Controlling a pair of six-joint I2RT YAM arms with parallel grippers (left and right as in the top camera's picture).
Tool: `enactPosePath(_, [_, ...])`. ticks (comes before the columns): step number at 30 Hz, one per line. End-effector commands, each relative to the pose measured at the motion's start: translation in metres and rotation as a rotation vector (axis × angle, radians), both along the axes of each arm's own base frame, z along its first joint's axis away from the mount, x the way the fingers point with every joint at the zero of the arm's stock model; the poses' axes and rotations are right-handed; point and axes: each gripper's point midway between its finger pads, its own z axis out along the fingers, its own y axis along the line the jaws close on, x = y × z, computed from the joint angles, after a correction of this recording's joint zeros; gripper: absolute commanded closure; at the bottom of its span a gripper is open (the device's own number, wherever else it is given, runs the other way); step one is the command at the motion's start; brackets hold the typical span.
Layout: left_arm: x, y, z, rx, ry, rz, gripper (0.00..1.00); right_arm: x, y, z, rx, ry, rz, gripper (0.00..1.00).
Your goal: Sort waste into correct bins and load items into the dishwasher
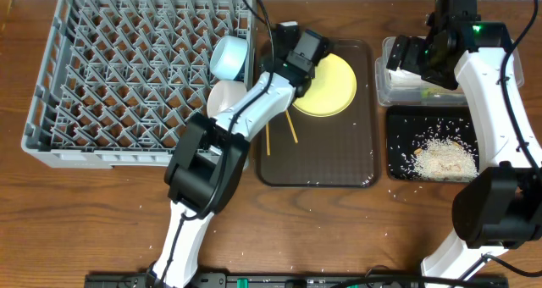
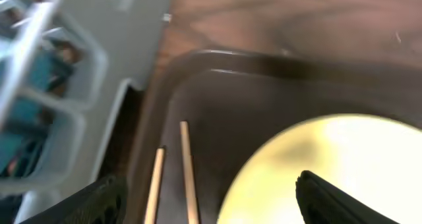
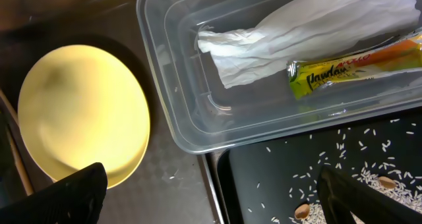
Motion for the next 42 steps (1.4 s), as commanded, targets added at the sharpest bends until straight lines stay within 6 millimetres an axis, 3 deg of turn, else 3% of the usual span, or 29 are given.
enactPosePath(1, [-0.008,-0.01,-0.023,0.081,0.099,-0.212,0.18,0.0,-0.002,0.01,-0.004,-0.024,-0.006,0.01])
enactPosePath(9, [-0.042,-0.022,-0.051,0.004,0.278,-0.295,0.24,0.0,-0.002,0.01,-0.004,-0.024,-0.006,0.01])
enactPosePath(17, [-0.055,-0.032,-0.076,-0.124,0.357,-0.224,0.3,0.0,-0.002,0.01,-0.004,-0.024,-0.006,0.01])
enactPosePath(27, [-0.065,-0.03,-0.087,-0.195,0.393,-0.093,0.32,0.0,-0.002,0.01,-0.004,-0.024,-0.006,0.01])
enactPosePath(37, [-0.078,-0.015,-0.12,-0.187,0.379,-0.02,0.46,0.0,-0.002,0.01,-0.004,-0.024,-0.006,0.01])
enactPosePath(39, [-0.079,-0.012,-0.125,-0.184,0.369,-0.017,0.61,0.0,-0.002,0.01,-0.004,-0.024,-0.006,0.01])
enactPosePath(41, [-0.077,-0.007,-0.125,-0.162,0.351,-0.002,0.88,0.0,-0.002,0.01,-0.004,-0.024,-0.006,0.01])
enactPosePath(42, [-0.076,-0.004,-0.125,-0.146,0.339,0.011,0.92,0.0,-0.002,0.01,-0.004,-0.024,-0.006,0.01])
